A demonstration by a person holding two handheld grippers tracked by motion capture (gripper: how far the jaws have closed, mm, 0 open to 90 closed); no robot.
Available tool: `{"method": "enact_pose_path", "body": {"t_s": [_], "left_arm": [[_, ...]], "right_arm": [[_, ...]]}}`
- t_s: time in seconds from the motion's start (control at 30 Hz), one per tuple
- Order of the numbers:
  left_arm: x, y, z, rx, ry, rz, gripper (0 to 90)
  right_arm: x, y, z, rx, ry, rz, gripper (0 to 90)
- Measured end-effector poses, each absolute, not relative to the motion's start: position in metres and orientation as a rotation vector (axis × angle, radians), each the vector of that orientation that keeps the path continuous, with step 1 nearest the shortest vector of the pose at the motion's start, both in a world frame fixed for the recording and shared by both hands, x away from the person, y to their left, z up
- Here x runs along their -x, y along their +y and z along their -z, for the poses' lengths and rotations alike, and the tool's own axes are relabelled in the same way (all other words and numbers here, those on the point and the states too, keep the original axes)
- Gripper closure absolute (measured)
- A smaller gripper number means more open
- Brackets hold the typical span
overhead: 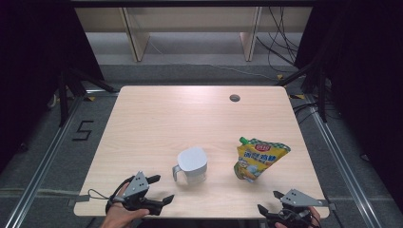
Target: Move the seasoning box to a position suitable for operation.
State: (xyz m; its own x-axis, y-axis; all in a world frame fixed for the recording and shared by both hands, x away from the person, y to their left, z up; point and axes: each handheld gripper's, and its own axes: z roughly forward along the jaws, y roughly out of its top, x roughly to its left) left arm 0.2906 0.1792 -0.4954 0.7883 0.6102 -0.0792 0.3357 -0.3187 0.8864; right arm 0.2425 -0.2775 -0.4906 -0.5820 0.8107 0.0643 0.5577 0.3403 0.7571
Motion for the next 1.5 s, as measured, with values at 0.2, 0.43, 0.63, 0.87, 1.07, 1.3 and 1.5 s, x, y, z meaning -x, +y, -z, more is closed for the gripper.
{"method": "enact_pose_path", "body": {"t_s": [0.2,0.43,0.63,0.87,1.07,1.3,1.5], "left_arm": [[-0.291,0.178,0.497,-1.929,0.724,-0.329,14.9],[-0.292,0.179,0.497,-1.893,0.758,-0.300,15.2],[-0.296,0.180,0.493,-1.868,0.784,-0.322,16.6],[-0.307,0.172,0.491,-1.847,0.804,-0.333,18.0],[-0.315,0.161,0.487,-1.866,0.736,-0.366,30.1],[-0.323,0.156,0.487,-1.876,0.749,-0.391,38.6],[-0.329,0.150,0.491,-1.930,0.728,-0.385,58.0]], "right_arm": [[-0.244,-0.276,0.491,-1.233,2.275,-1.090,23.8],[-0.244,-0.276,0.491,-1.253,2.244,-1.083,23.2],[-0.243,-0.279,0.489,-1.280,2.207,-1.107,21.6],[-0.246,-0.281,0.488,-1.228,2.195,-1.113,21.2],[-0.244,-0.281,0.485,-1.231,2.166,-1.139,22.8],[-0.245,-0.282,0.486,-1.223,2.151,-1.140,23.1],[-0.245,-0.280,0.485,-1.221,2.182,-1.138,23.0]]}}
